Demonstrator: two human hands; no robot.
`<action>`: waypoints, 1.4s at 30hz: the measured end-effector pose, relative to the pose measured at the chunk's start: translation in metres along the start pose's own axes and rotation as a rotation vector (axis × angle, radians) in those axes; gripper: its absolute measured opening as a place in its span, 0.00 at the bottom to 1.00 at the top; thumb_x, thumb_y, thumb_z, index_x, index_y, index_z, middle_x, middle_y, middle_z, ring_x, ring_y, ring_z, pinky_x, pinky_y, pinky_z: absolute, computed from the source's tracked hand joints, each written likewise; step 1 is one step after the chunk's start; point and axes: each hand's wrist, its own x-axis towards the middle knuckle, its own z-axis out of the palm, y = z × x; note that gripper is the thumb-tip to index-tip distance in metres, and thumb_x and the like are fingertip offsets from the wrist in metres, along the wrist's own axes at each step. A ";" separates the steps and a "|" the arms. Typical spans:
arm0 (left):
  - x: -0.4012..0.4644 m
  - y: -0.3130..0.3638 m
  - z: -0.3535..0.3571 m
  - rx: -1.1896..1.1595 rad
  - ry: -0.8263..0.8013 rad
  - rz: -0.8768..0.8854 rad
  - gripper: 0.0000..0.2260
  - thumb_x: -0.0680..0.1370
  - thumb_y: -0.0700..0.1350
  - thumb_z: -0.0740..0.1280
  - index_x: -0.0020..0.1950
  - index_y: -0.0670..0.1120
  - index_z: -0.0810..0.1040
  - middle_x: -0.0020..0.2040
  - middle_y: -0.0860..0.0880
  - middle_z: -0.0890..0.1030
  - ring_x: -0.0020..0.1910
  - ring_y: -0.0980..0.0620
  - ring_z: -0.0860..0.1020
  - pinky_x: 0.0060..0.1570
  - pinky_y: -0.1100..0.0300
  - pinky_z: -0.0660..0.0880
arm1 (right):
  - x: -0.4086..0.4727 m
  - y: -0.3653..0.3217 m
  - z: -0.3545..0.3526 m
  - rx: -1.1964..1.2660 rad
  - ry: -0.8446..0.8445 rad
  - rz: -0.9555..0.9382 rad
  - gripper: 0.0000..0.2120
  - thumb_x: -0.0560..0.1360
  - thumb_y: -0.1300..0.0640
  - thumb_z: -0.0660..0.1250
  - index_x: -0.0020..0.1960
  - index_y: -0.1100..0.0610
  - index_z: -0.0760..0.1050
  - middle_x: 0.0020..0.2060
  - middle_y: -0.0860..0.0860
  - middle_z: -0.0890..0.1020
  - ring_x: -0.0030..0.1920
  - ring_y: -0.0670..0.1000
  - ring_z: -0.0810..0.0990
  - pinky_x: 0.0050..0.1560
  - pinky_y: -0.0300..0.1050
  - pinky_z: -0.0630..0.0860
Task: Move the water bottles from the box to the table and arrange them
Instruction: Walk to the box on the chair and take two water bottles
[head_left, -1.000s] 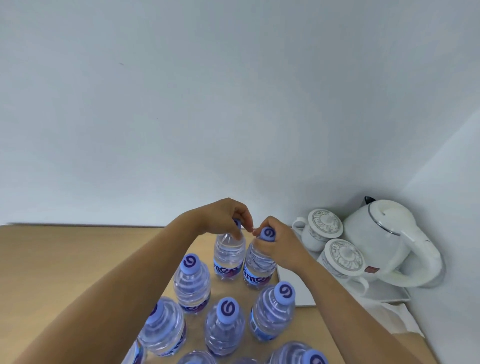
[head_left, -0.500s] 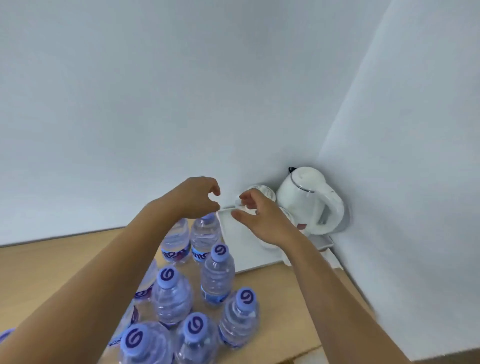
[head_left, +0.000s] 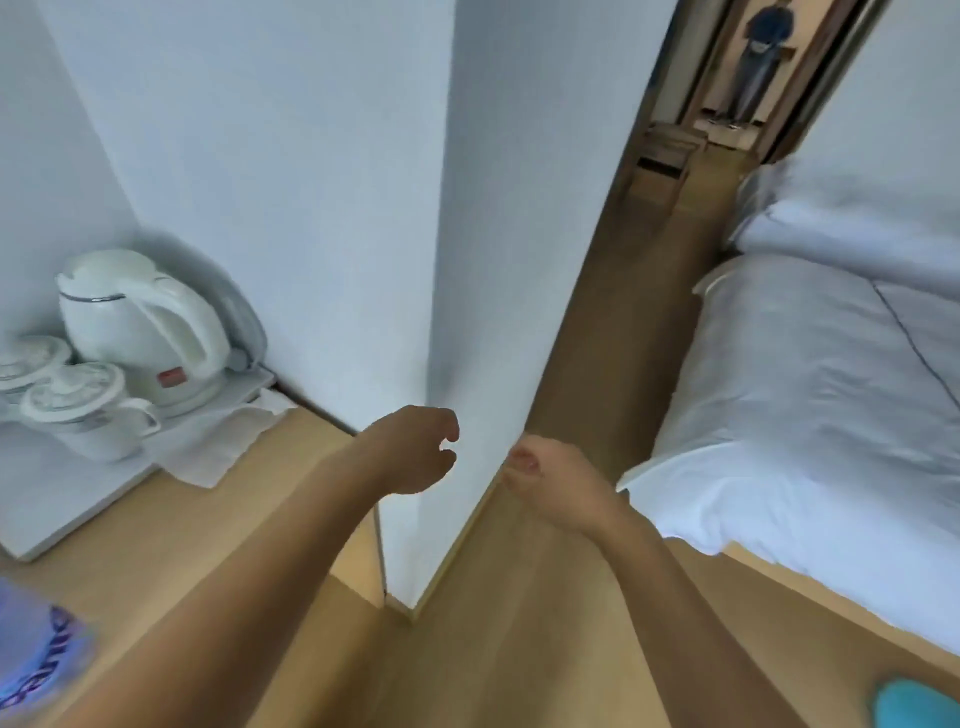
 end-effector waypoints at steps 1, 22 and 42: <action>0.010 0.017 0.009 0.014 -0.014 0.030 0.14 0.80 0.47 0.59 0.65 0.49 0.71 0.63 0.52 0.74 0.61 0.51 0.72 0.59 0.58 0.70 | -0.007 0.019 -0.009 -0.029 0.012 0.045 0.17 0.77 0.48 0.62 0.62 0.55 0.72 0.56 0.48 0.77 0.53 0.48 0.75 0.50 0.41 0.72; 0.332 0.216 0.070 0.188 -0.217 0.381 0.04 0.79 0.44 0.60 0.53 0.47 0.74 0.46 0.50 0.76 0.39 0.53 0.73 0.32 0.66 0.62 | 0.121 0.240 -0.172 -0.207 0.069 0.454 0.22 0.79 0.47 0.57 0.67 0.60 0.67 0.66 0.54 0.72 0.65 0.53 0.70 0.64 0.46 0.66; 0.729 0.313 0.061 0.222 -0.322 0.391 0.14 0.80 0.49 0.59 0.65 0.47 0.71 0.61 0.50 0.74 0.57 0.48 0.74 0.49 0.58 0.69 | 0.429 0.447 -0.342 -0.157 0.138 0.506 0.23 0.78 0.44 0.59 0.68 0.56 0.65 0.66 0.52 0.71 0.65 0.54 0.71 0.62 0.47 0.69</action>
